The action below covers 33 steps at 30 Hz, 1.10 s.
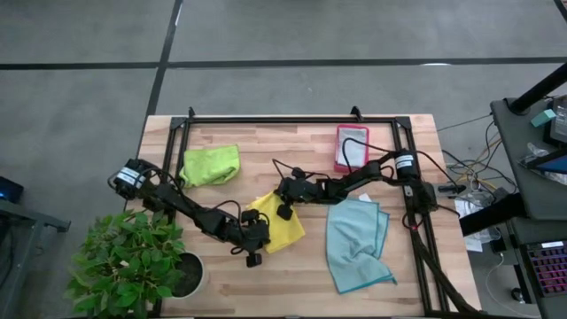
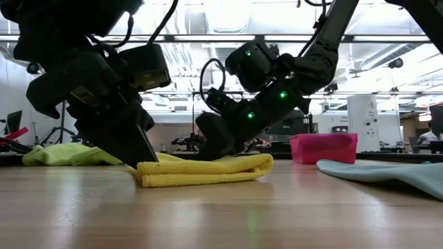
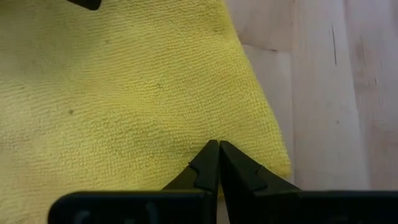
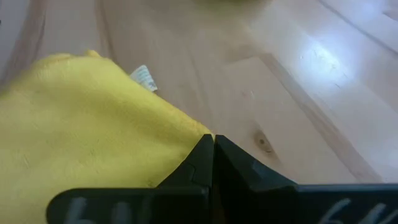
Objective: Fold microfiber towels
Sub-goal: Fold the yellow microfiber towel
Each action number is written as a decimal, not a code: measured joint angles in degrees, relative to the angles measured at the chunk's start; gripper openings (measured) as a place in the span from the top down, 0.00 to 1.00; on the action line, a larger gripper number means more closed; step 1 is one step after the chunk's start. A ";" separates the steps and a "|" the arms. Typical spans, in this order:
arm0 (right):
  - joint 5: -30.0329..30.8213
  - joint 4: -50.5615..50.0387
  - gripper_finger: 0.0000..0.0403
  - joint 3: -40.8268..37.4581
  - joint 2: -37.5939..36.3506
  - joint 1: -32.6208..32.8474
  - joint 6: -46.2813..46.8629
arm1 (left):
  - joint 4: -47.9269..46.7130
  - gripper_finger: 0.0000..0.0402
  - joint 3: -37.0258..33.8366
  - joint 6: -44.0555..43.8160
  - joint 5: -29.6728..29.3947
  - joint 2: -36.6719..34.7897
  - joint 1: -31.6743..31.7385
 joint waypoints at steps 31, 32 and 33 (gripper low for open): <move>0.31 -23.14 0.98 -0.49 -16.04 6.21 -4.23 | -0.44 1.00 -0.02 3.31 0.21 -5.01 0.04; 0.33 -23.04 0.98 -0.42 -16.04 6.21 -4.24 | -0.46 1.00 -0.02 3.39 0.07 -5.05 0.04; 0.37 -23.08 0.98 -0.42 -16.04 6.19 -4.23 | -0.46 1.00 -0.02 3.33 0.00 -5.05 0.06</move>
